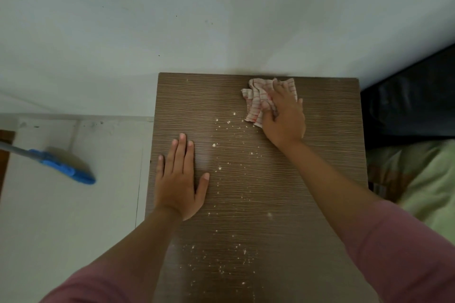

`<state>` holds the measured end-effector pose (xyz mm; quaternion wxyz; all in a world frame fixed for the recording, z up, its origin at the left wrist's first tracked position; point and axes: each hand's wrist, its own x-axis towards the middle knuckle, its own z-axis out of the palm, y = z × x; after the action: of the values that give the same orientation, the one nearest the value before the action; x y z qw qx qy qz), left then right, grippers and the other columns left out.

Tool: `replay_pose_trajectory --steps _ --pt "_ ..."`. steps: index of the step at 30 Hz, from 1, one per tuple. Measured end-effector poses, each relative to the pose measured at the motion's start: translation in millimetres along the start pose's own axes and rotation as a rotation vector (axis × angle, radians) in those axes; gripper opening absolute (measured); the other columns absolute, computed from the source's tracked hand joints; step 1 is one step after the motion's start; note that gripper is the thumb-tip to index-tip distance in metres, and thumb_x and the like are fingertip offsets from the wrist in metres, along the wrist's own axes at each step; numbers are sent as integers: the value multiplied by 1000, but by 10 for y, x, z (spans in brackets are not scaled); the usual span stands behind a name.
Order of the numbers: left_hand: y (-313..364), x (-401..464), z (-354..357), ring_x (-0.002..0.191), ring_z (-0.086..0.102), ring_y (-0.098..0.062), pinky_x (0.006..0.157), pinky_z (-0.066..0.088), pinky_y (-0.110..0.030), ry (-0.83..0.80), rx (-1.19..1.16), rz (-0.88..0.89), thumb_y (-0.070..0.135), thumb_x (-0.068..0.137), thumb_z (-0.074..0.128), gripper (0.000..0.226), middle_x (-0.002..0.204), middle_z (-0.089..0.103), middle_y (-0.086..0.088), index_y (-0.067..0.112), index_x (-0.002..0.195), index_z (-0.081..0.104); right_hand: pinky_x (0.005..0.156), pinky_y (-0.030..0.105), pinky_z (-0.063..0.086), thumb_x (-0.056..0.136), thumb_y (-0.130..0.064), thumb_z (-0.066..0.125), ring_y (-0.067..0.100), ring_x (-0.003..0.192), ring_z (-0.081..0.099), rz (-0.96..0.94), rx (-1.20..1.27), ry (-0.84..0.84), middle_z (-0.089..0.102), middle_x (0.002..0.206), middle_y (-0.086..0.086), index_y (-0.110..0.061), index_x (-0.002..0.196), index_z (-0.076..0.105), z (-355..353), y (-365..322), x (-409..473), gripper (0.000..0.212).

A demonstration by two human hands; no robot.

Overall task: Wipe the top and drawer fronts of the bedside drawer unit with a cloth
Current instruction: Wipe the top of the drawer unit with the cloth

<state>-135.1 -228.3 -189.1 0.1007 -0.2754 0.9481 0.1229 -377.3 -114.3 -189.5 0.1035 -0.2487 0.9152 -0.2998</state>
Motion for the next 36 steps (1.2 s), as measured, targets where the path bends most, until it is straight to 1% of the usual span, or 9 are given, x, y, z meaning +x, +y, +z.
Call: replay_pose_trajectory --steps 3,7,15,18,21,24,26,29,36 --pt "9 -3 4 145 4 -23 114 8 -48 15 -2 4 51 91 27 73 158 6 -7 8 149 14 115 46 8 92 -27 50 13 142 21 -78 5 -47 36 149 -6 -27 134 49 14 -8 -49 42" --pt "3 -11 18 145 3 -23 115 9 -48 33 -12 8 50 91 28 73 158 5 -7 8 149 14 113 42 3 89 -24 54 13 142 22 -145 22 -109 36 149 -8 -29 132 50 5 -17 -174 43" --pt "1 -18 28 145 2 -21 115 3 -44 99 -35 26 52 90 30 75 158 5 -6 9 150 14 112 43 2 88 -26 57 10 141 24 -174 82 -130 39 147 -11 -32 127 55 14 -38 -587 40" --pt "0 -27 27 145 3 -21 115 3 -43 119 -52 28 52 90 32 75 158 7 -6 10 149 15 113 47 5 88 -28 56 9 140 25 -175 73 -125 39 146 -12 -34 127 54 37 -40 -788 39" --pt "-2 -46 7 144 14 -26 114 9 -44 138 -125 49 49 90 40 72 156 18 -10 6 146 27 113 49 6 88 -27 57 10 140 27 -144 93 -116 40 146 -12 -33 125 56 50 -60 -976 37" --pt "-36 -120 -24 140 25 -31 113 22 -50 135 -187 86 48 88 42 70 151 29 -15 2 140 36 113 49 5 88 -26 58 9 139 28 -127 100 -118 40 146 -13 -33 125 56 53 -73 -1173 38" --pt "-71 -268 -43 138 28 -30 113 23 -49 125 -191 119 48 89 42 68 150 32 -15 2 139 38 113 48 4 88 -26 59 8 139 29 -121 101 -117 40 145 -13 -33 125 56 55 -72 -1319 37" --pt "-110 -681 -30 138 29 -27 112 17 -46 141 -175 168 47 89 43 65 149 34 -12 5 139 39 112 48 6 88 -27 59 9 139 29 -126 111 -100 41 145 -12 -32 123 57 57 -80 -1555 36" --pt "-197 -1669 313 142 21 -26 112 18 -49 53 -244 104 53 88 43 74 154 24 -10 6 143 31 111 48 6 88 -32 56 13 139 29 -111 118 -90 42 145 -10 -28 124 58 65 -61 -2000 36"
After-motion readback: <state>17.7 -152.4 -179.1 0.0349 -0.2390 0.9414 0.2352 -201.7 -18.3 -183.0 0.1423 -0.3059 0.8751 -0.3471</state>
